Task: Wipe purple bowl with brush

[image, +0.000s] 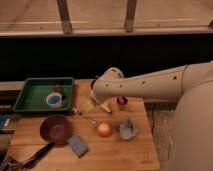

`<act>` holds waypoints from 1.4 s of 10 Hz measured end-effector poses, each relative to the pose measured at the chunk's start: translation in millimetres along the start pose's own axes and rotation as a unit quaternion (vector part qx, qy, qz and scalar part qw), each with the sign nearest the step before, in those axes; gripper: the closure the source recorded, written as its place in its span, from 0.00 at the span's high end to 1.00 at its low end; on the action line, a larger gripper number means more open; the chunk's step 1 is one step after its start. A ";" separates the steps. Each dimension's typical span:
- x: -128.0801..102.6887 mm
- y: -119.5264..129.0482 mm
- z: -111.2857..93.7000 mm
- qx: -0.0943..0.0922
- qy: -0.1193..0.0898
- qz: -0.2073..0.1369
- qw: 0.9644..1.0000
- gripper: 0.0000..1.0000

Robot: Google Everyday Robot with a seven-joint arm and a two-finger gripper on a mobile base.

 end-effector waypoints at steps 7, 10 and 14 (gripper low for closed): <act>-1.7 -0.7 1.0 -0.003 0.003 -0.005 1.000 0.80; -37.5 23.8 10.7 -0.029 0.005 -0.083 0.996 0.80; -100.8 114.5 26.0 -0.072 0.001 -0.212 0.975 0.80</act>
